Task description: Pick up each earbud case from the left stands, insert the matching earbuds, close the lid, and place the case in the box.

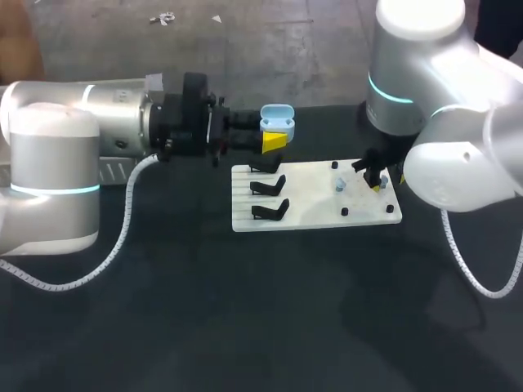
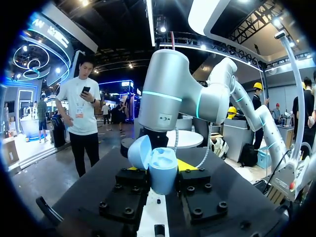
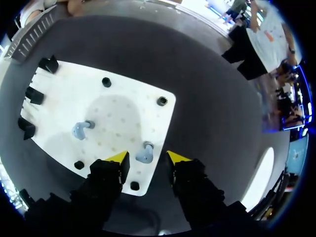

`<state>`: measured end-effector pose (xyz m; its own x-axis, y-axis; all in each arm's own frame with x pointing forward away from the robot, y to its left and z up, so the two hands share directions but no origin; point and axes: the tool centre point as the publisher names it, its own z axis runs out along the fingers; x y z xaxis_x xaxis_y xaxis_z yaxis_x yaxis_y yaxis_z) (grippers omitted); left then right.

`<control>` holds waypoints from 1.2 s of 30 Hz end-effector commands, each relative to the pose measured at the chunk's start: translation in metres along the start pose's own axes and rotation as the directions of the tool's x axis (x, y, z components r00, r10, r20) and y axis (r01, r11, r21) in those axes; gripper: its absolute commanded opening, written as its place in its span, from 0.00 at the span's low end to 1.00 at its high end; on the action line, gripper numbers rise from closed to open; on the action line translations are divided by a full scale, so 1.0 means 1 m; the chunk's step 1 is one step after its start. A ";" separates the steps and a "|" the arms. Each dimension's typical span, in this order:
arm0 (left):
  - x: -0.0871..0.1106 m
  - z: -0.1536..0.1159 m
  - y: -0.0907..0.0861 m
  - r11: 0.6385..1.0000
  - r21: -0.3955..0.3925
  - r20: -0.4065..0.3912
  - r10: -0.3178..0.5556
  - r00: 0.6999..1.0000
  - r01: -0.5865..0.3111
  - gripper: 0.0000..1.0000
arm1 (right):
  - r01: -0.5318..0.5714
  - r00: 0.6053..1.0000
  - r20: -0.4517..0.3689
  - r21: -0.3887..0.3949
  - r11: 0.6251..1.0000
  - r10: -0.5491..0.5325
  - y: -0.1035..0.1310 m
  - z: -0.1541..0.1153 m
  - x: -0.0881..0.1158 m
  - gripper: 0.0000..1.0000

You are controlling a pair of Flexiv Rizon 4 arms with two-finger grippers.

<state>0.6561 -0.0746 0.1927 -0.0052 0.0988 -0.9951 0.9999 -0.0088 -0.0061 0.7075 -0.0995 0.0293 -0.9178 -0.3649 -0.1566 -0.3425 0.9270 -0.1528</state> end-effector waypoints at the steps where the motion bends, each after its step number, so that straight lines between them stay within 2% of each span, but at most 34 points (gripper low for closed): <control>1: 0.001 0.000 0.000 1.000 -0.002 0.005 0.004 1.000 -0.004 0.00 | 0.000 1.000 -0.008 0.004 1.000 0.000 0.002 0.001 -0.004 0.45; 14: 0.001 0.000 0.000 1.000 -0.002 0.005 0.004 1.000 -0.004 0.00 | -0.036 0.999 -0.019 0.000 0.999 0.036 0.003 0.001 -0.003 0.42; 23: 0.001 0.000 0.000 1.000 -0.002 0.005 0.004 1.000 -0.004 0.00 | -0.043 0.999 -0.021 -0.002 0.999 0.043 0.003 0.002 -0.005 0.36; 27: 0.001 0.000 0.000 1.000 -0.002 0.005 0.004 1.000 -0.004 0.00 | -0.045 0.999 -0.022 0.000 0.999 0.045 0.003 0.002 -0.006 0.30; 36: 0.001 0.000 0.000 1.000 -0.002 0.005 0.004 1.000 -0.004 0.00 | -0.054 0.998 -0.029 0.003 0.999 0.054 0.004 0.001 -0.006 0.31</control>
<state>0.6562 -0.0745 0.1927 -0.0054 0.0989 -0.9951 0.9999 -0.0091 -0.0063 0.7102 -0.0958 0.0283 -0.9389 -0.3140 -0.1410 -0.2940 0.9446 -0.1457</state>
